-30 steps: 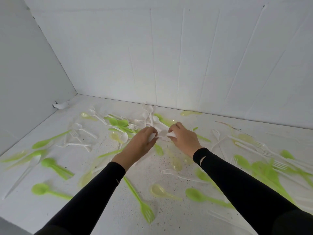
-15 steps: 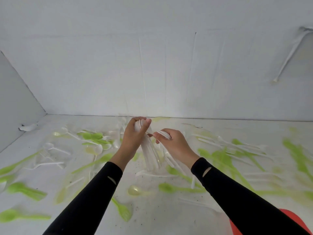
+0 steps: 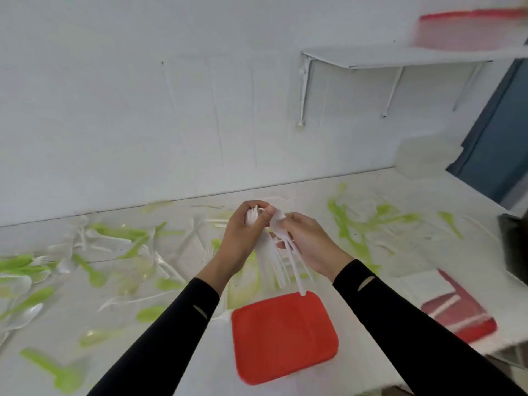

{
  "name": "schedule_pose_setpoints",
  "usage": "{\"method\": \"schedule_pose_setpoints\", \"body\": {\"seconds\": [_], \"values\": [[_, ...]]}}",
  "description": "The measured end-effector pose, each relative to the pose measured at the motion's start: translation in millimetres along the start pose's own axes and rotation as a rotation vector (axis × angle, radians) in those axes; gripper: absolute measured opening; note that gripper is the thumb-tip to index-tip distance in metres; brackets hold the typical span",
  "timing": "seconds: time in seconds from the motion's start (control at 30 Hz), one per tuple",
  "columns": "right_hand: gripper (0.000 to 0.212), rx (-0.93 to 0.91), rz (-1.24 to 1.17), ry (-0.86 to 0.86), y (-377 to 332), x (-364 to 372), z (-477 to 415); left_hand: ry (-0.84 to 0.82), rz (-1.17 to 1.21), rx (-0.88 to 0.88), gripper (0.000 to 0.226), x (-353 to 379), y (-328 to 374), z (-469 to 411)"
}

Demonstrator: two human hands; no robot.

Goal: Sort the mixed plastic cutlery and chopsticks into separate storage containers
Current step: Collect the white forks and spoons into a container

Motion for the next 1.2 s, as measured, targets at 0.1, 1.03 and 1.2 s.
{"method": "schedule_pose_setpoints", "body": {"seconds": [0.1, 1.03, 1.2], "values": [[0.018, -0.042, -0.084, 0.067, -2, -58, 14, -0.104, 0.012, -0.023, 0.032, 64, 7, 6], [0.025, -0.285, 0.523, 0.255, -11, -284, 41, -0.264, 0.119, 0.060, 0.042, 281, 9, -44], [0.020, -0.242, 0.356, 0.200, -8, -286, 26, -0.224, 0.117, 0.060, 0.031, 278, 4, -54]]}}
Point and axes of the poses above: each hand's wrist, its own z-axis away from the middle knuckle, its own x-axis out of the palm, y = z × x, the point moved 2 cm from there along -z, towards the middle knuckle, and after that the axes turned 4 degrees about -z, right-handed, at the moved point
